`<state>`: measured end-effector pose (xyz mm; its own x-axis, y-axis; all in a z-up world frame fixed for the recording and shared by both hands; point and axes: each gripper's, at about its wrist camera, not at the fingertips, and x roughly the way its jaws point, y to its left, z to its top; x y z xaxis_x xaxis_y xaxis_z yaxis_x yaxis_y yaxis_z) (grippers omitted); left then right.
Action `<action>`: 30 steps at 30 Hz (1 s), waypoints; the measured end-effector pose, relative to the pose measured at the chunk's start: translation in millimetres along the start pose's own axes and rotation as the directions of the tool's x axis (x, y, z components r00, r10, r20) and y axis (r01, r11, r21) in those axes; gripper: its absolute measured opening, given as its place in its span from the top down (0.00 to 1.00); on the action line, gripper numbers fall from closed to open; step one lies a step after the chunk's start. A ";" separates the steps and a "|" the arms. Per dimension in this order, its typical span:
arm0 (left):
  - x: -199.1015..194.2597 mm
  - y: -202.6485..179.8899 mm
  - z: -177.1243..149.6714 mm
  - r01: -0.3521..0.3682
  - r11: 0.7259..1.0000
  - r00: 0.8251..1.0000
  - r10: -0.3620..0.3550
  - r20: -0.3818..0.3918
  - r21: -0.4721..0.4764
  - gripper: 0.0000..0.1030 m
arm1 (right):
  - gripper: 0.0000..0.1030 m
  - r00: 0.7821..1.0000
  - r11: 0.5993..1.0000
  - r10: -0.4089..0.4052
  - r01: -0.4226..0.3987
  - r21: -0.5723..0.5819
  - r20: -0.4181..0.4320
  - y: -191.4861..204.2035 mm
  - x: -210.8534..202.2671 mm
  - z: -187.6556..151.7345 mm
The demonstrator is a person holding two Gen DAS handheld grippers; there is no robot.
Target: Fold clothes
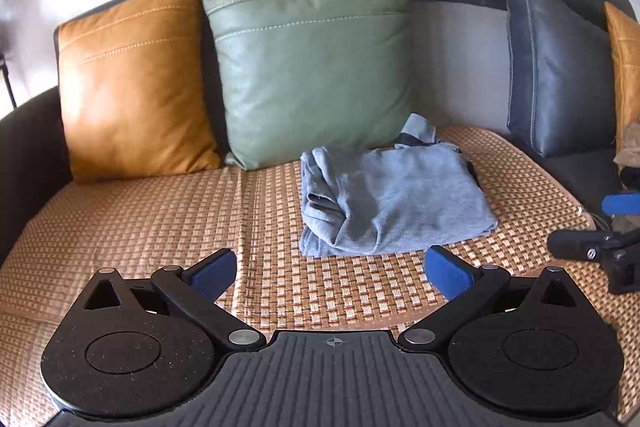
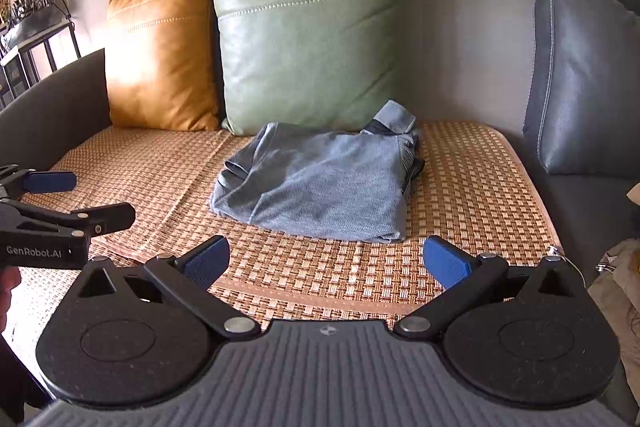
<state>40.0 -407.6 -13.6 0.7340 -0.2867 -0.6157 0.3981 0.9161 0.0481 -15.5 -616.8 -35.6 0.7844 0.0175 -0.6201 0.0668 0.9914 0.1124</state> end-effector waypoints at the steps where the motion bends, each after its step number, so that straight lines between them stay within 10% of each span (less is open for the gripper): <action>1: 2.8 -1.4 0.9 -0.002 1.000 1.000 0.002 0.000 -0.009 0.00 | 0.01 1.000 1.000 0.003 -0.003 -0.002 -0.004 -1.0 2.8 0.2; 30: 50.2 -22.4 11.6 0.010 0.999 0.997 -0.012 -0.072 -0.037 0.00 | 0.00 0.994 0.997 -0.020 0.012 -0.073 -0.111 -1.5 35.5 2.7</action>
